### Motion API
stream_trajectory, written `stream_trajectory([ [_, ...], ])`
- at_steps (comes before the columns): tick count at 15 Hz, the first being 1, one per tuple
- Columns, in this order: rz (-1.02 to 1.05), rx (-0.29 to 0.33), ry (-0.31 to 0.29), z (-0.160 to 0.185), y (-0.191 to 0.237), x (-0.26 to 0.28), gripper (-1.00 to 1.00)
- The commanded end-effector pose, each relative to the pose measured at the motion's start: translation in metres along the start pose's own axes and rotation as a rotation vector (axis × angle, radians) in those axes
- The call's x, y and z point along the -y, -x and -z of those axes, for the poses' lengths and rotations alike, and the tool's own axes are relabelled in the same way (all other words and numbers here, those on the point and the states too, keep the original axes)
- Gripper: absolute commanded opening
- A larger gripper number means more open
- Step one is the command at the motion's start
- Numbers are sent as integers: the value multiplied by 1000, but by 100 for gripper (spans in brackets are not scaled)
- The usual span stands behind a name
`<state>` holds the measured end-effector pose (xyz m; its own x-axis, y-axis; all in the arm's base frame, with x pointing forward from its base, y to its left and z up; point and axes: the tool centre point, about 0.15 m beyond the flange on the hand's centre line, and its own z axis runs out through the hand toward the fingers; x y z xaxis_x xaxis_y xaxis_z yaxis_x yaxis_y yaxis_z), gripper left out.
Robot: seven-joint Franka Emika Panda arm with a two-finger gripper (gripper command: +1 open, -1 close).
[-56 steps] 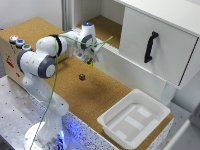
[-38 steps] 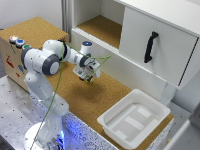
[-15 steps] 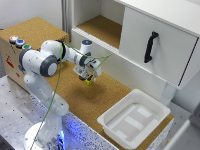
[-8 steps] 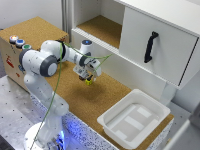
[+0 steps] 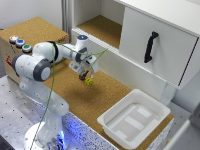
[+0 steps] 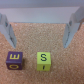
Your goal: Put the yellow object on the table
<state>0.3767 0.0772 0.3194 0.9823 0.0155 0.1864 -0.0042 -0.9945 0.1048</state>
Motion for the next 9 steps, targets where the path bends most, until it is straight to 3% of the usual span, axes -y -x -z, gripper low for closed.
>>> stream_trajectory([
  [1,28,-14,7,-10,7,10,-100],
  [7,-4,-51,-64,-31,-6,3,-100],
  [9,3,-44,-62,-46,-11,7,-100],
])
